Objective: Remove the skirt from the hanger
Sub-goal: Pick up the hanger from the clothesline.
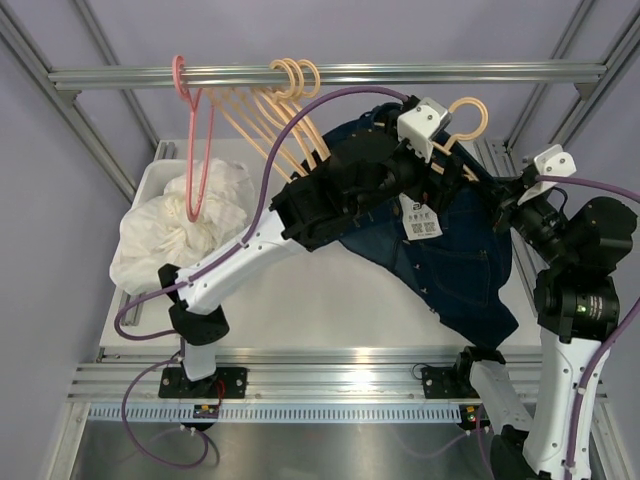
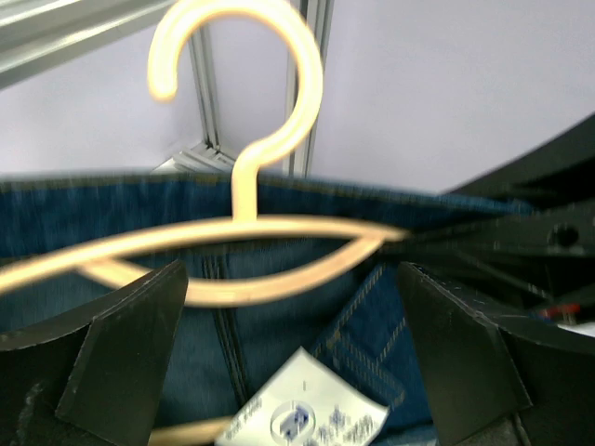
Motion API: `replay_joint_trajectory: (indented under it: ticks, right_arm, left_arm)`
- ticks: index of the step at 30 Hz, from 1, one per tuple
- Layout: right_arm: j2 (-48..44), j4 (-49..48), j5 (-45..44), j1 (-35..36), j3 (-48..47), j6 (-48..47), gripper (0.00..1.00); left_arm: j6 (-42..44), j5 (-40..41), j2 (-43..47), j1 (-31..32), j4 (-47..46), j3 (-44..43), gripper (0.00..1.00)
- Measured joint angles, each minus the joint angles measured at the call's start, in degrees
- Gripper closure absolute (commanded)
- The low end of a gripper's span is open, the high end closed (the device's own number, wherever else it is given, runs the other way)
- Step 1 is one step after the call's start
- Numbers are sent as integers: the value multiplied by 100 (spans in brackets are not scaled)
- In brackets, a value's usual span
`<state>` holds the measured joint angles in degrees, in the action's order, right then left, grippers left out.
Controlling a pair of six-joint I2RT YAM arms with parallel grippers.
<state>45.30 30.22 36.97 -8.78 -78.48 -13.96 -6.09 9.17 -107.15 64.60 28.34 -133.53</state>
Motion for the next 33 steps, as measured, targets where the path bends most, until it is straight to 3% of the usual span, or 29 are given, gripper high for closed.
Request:
replay_joint_trajectory:
  ticks: [8,20,30,33]
  right_arm:
    - [74,608,-186,313,72,74,100]
    - [59,756,-127,507,24,155,100]
    - [44,984,-24,597,-39,162,100]
    - [35,1102,-15,688,-101,157,100]
  left_arm:
    - [4,302,-133,24,-42,0,1]
    - [120,584,-400,26,-225,-299,4]
    - [31,649,-852,39,-317,-745,18]
    - [20,682,-911,42,-334,-745,27]
